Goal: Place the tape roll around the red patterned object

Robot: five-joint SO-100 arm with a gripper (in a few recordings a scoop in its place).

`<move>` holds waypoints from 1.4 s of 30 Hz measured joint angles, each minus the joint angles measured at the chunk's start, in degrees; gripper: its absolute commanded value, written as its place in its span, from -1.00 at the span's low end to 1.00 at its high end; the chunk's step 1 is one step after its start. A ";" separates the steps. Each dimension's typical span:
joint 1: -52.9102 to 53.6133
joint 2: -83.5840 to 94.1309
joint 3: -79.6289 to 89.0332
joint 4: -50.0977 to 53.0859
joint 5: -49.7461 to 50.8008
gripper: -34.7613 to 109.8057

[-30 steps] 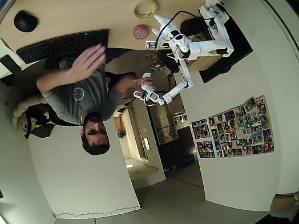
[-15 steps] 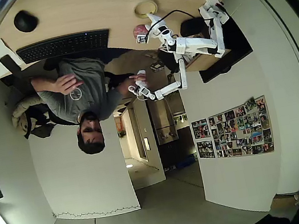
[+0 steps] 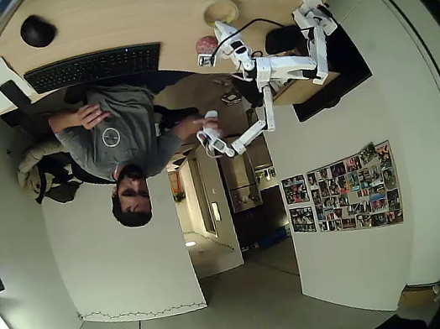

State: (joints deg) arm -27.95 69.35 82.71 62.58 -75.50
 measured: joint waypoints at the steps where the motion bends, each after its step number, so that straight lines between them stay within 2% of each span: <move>1: 0.18 0.00 -2.37 1.67 -0.70 -0.52; 4: -0.18 0.00 -10.20 7.38 -3.25 -0.52; 8: -3.60 0.00 -18.19 9.23 -5.45 -0.52; 14: -10.55 0.09 -19.25 9.14 -3.96 -0.52; 22: -18.19 -2.29 -21.36 4.04 -0.62 -0.52; 27: -20.74 -9.84 -30.32 3.60 0.26 -0.52; 30: -21.80 -21.01 -44.47 9.49 1.58 -0.51; 34: -21.53 -35.77 -68.20 17.75 3.08 -0.33; 37: -21.36 -36.74 -73.65 22.68 2.99 -0.18; 42: -21.01 -37.00 -75.23 28.12 2.99 -0.09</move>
State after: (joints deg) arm -48.96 32.34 7.47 90.70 -72.51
